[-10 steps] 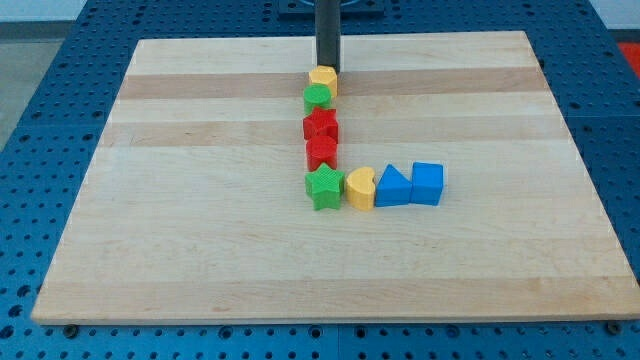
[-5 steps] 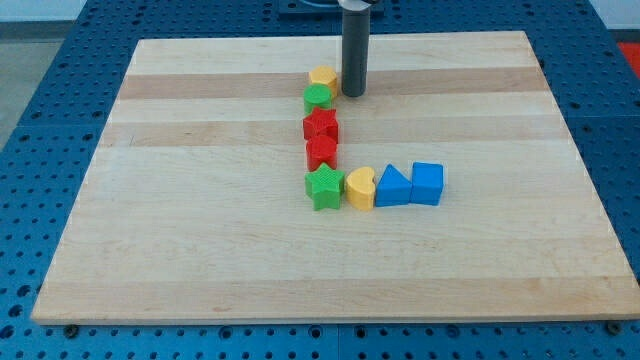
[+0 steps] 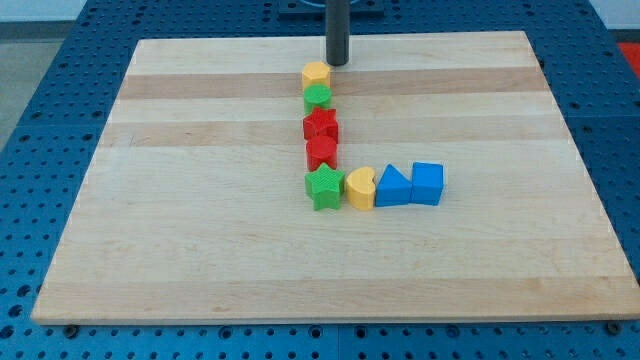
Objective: Push the yellow hexagon to the top left
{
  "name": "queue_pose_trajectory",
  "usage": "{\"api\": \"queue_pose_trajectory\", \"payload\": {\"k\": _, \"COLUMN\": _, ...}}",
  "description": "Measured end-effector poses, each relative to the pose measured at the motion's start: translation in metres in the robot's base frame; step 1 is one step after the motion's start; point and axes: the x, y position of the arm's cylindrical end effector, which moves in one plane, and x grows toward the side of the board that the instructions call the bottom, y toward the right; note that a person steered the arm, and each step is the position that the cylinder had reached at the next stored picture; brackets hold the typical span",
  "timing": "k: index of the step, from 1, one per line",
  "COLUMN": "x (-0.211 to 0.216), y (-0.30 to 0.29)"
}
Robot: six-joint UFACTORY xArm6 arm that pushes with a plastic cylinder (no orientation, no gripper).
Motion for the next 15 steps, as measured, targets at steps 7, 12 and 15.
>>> {"api": "queue_pose_trajectory", "payload": {"k": 7, "x": 0.065, "y": -0.009}}
{"api": "queue_pose_trajectory", "payload": {"k": 12, "x": 0.066, "y": -0.064}}
{"api": "queue_pose_trajectory", "payload": {"k": 15, "x": 0.066, "y": -0.108}}
